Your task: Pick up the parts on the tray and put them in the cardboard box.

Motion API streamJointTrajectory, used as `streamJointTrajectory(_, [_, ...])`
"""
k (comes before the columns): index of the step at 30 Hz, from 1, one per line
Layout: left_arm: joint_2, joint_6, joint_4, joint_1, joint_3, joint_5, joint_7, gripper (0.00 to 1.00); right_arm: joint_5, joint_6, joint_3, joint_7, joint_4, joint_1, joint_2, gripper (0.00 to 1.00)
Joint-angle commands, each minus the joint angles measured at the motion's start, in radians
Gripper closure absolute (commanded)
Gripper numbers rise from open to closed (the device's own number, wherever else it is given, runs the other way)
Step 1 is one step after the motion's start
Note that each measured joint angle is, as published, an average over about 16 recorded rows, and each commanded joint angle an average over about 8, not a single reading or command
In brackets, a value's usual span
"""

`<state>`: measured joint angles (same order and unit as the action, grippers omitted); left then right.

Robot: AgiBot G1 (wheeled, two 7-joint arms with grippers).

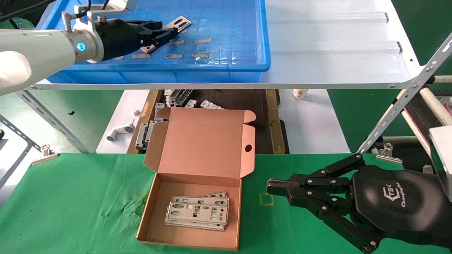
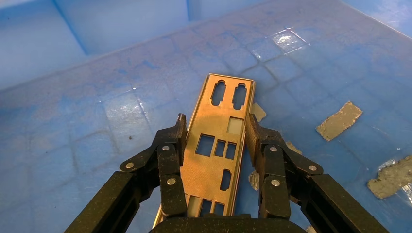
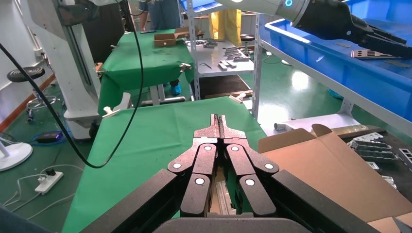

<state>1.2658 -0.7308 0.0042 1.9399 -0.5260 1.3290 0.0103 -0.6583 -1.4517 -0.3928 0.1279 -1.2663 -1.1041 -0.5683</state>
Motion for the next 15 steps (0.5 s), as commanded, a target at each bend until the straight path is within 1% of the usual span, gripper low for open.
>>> streamJointTrajectory(1, [0.0, 0.002, -0.001, 0.0, -0.001, 0.001, 0.0, 1.0, 0.0, 0.0, 0.0, 0.0, 0.0, 0.0, 0.0, 1.0])
streamJointTrajectory(15, [-0.011, 0.012, -0.01, 0.008, 0.006, -0.008, 0.004, 1.0, 0.0, 0.0, 0.0, 0.0, 0.0, 0.0, 0.0, 1.0])
